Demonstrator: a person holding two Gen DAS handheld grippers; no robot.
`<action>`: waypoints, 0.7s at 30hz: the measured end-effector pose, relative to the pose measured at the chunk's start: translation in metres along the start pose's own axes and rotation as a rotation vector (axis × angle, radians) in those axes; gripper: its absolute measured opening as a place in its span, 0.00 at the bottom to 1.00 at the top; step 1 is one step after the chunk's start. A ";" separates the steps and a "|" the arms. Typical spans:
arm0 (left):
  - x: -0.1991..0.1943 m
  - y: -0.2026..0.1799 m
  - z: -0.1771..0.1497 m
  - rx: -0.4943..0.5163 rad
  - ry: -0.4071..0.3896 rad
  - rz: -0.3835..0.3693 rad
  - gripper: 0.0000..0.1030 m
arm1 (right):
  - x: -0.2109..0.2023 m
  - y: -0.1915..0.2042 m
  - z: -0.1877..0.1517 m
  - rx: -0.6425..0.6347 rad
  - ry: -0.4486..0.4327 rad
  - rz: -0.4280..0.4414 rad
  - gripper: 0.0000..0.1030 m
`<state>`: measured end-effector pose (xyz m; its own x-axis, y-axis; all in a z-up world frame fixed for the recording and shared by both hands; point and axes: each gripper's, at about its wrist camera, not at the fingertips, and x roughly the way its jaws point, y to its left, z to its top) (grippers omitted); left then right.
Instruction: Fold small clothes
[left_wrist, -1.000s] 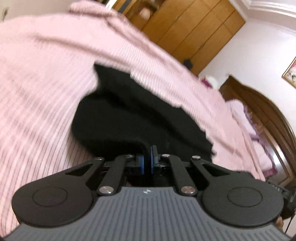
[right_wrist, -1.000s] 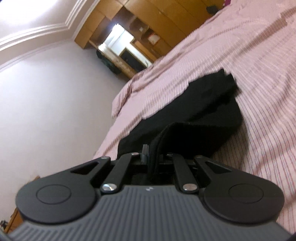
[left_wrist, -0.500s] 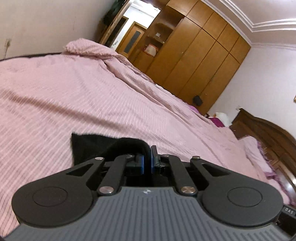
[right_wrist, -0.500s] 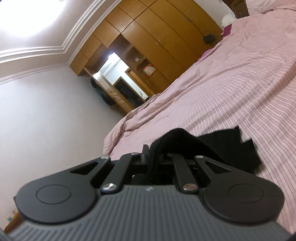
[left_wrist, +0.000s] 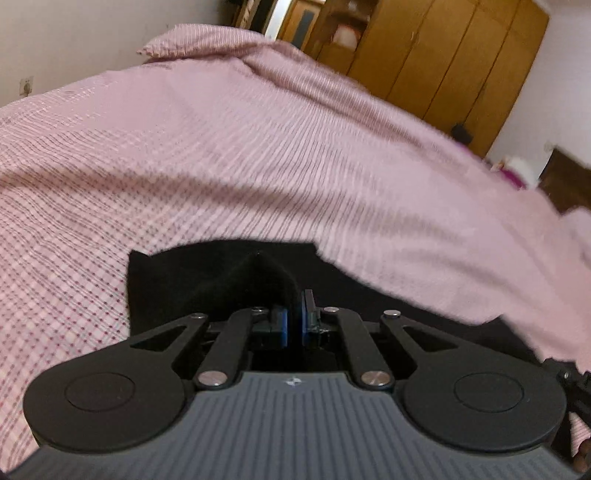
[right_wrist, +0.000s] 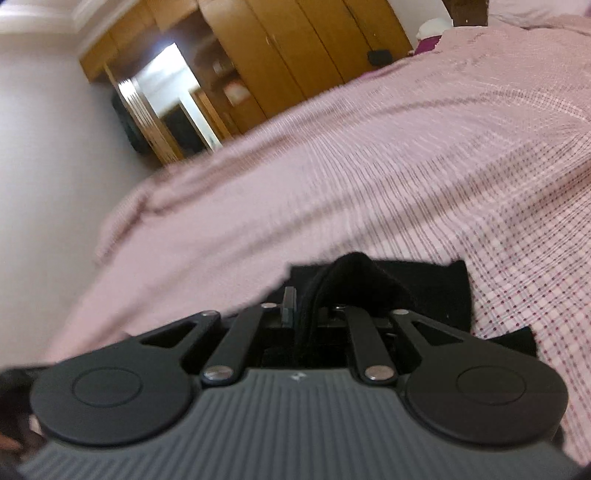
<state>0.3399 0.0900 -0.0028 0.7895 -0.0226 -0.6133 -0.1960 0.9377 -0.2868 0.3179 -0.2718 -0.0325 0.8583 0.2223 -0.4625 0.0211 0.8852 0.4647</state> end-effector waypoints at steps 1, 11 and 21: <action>0.007 -0.001 -0.002 0.025 0.002 0.008 0.08 | 0.007 -0.002 -0.004 -0.004 0.022 -0.010 0.12; -0.022 -0.002 0.006 0.101 -0.003 -0.030 0.26 | -0.013 -0.010 0.006 -0.009 0.058 0.022 0.44; -0.082 -0.008 0.004 0.225 -0.040 -0.042 0.59 | -0.066 -0.010 0.008 -0.128 0.037 0.070 0.51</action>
<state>0.2786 0.0857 0.0525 0.8177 -0.0540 -0.5731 -0.0312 0.9900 -0.1379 0.2648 -0.2989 -0.0007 0.8359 0.2979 -0.4609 -0.1054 0.9113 0.3980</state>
